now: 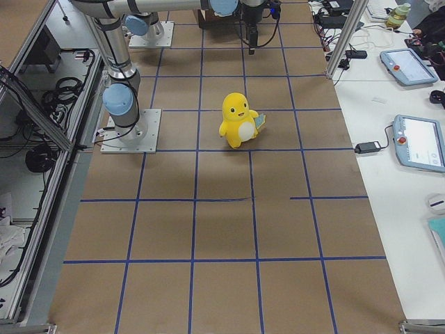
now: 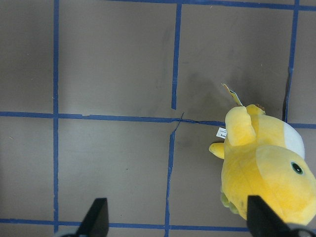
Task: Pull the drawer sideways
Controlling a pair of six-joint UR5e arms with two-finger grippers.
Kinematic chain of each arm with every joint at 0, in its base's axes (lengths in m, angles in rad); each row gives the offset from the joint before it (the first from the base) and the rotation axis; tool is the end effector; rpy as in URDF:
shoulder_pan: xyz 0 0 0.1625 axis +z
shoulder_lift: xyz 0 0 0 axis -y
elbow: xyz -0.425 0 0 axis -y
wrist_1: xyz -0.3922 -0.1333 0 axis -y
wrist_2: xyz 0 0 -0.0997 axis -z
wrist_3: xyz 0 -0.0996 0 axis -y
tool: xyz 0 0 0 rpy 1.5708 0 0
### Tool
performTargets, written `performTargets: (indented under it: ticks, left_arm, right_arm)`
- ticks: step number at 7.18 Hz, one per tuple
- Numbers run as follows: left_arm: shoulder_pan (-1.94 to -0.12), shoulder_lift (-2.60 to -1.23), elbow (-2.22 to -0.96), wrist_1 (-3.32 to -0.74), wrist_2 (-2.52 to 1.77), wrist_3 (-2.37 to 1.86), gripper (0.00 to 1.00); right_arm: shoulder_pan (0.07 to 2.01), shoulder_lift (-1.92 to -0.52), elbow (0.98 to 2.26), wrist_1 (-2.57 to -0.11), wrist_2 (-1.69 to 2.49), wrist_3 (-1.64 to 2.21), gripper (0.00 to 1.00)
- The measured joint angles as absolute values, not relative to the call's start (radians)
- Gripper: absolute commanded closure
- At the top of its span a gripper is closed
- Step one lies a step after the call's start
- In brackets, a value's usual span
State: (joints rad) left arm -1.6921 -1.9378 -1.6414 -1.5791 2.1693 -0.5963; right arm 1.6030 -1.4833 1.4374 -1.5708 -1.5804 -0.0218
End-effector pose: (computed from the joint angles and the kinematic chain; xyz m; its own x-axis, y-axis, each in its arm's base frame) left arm -0.1446 -0.5487 0.2758 -0.7156 -0.2207 -0.6628 -0.3537 0.9326 0.0714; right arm 0.1494 -0.5286 0.5090 -0.9985 -0.0535 0.0106 -0.0539 0.9975 -0.0457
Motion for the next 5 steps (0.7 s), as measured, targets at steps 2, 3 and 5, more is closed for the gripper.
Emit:
performTargets:
  ticks: [2,3,5]
  left_arm:
    - [-1.696,-1.925,-1.640,-1.578,2.168,-0.591,0.00]
    - [-1.705,-1.911,-1.637,-1.578,2.166,-0.585,0.00]
    - [-1.724,-1.861,-1.606,-1.577,2.088,-0.574,0.00]
  right_arm:
    - [1.603,-1.483,1.437,-1.571,-1.580,-0.022,0.00]
    - [1.603,-1.483,1.437,-1.571,-1.580,-0.022,0.00]
    - [1.603,-1.483,1.437,-1.571,-1.580,-0.022,0.00]
